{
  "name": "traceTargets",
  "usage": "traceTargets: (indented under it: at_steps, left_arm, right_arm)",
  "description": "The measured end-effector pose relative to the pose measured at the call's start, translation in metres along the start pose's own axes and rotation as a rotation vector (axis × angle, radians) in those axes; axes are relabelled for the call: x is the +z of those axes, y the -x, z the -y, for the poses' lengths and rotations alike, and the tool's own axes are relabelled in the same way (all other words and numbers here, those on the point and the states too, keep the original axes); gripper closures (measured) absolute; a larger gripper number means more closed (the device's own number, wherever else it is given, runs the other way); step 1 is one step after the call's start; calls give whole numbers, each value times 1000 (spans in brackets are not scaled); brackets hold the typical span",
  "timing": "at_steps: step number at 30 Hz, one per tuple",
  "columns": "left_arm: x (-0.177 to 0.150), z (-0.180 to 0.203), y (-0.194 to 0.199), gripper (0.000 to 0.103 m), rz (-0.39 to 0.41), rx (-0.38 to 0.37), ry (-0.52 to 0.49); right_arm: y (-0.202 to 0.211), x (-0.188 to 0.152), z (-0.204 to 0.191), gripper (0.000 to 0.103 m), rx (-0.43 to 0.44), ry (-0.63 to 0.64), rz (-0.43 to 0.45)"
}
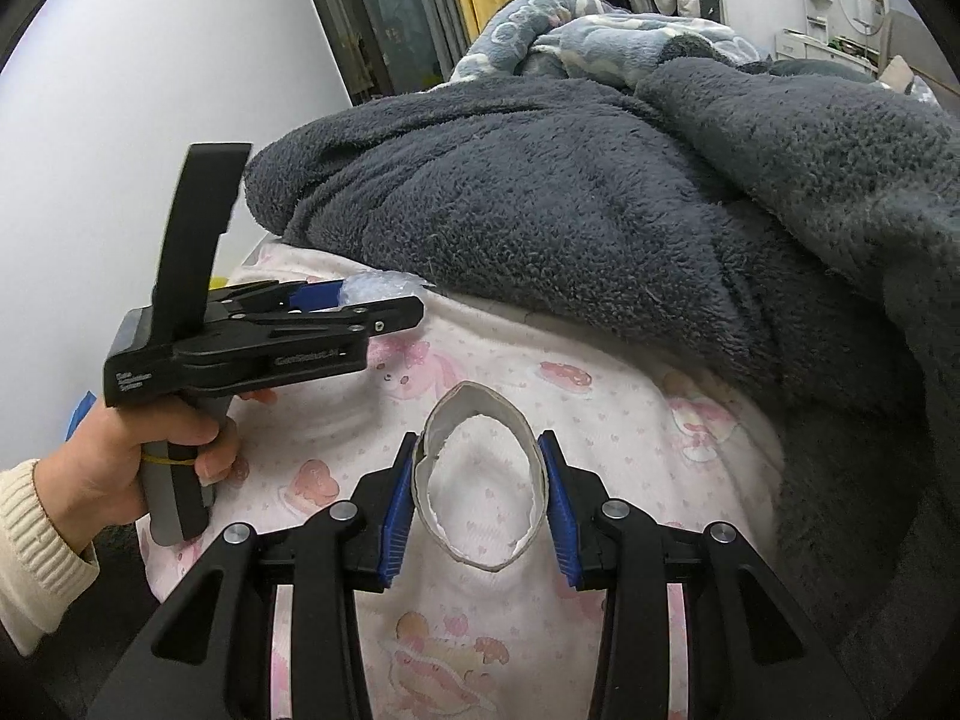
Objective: Collect trash
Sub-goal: 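Grasp the clear bubble-wrap roll with the left gripper, then carry the bubble-wrap roll and tape ring over the green bin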
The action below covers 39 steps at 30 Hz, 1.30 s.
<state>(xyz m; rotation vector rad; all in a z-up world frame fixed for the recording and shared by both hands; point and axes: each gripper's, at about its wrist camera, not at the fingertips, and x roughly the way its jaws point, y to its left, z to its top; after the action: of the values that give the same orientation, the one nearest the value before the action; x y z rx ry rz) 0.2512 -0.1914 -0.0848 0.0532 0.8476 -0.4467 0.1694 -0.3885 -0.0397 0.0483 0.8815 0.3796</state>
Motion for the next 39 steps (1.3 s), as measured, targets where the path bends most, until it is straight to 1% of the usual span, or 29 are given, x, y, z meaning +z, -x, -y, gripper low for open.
traceTargets:
  at_steps: [4,7,13,20,25,36,39]
  left_arm:
    - [-4,3,13,40,14,-6,-23]
    - [-7,5,23,40,18,-30,-34]
    - [-23,10,50,40,34,-18,-80]
    - [-38,-3,75,41,53,1,-38]
    - [-46,-14,97,42,82,17,-12]
    - [-57,-30,132,42,113,48,-13]
    - [-62,-36,138,42,120,71,-23]
  right_arm:
    - [1,0,-2,63,-9,2,0]
    - [1,-1,-5,63,-18,4,-1]
    - [6,-2,-14,63,-35,6,4]
    - [14,-6,-26,63,-47,-4,15]
    - [18,-9,-31,63,-50,-13,19]
    - [23,-5,-56,63,-26,3,34]
    - [20,1,-68,63,-16,20,37]
